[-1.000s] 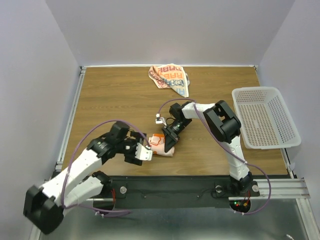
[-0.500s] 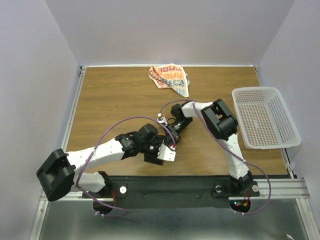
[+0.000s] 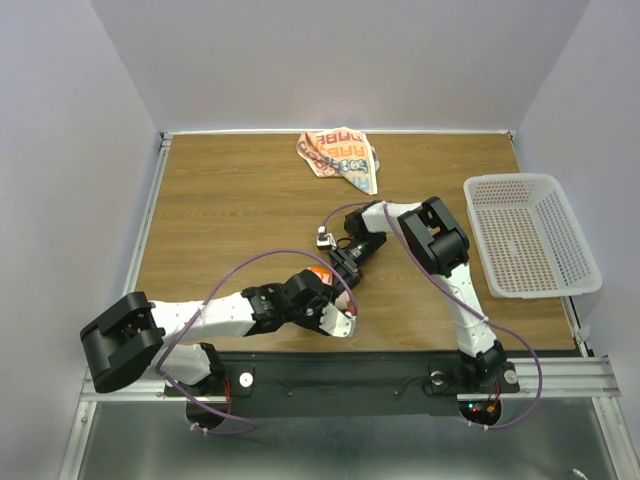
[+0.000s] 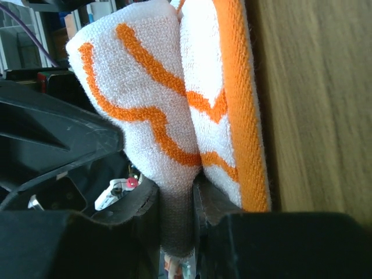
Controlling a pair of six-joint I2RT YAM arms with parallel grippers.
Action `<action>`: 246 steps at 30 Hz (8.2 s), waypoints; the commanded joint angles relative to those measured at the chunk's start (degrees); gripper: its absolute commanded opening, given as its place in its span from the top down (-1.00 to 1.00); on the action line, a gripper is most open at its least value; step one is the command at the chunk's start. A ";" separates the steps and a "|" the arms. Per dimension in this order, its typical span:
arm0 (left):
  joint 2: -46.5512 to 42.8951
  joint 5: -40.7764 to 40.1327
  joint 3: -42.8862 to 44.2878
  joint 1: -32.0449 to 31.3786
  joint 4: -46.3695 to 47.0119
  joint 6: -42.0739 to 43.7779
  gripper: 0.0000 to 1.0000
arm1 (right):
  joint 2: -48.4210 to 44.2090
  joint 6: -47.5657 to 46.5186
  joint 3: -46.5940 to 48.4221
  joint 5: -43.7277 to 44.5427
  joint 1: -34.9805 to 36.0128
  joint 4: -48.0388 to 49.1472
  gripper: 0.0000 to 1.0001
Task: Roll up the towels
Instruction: Roll the towel
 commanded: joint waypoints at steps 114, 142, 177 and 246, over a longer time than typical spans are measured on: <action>66.92 50.15 56.69 36.27 -65.88 14.70 0.24 | -41.36 -7.96 -32.27 73.96 31.51 49.69 -1.00; 54.98 51.11 57.65 47.78 -65.61 14.08 -0.52 | -41.45 -4.20 -38.24 62.56 29.50 49.62 0.99; -17.21 29.58 -0.89 29.33 -12.01 15.59 -0.72 | -30.64 3.73 -28.40 36.27 15.26 40.03 0.99; 46.08 45.84 42.18 35.48 -53.30 11.54 0.40 | -59.21 -7.18 -24.18 57.00 15.32 29.92 -0.64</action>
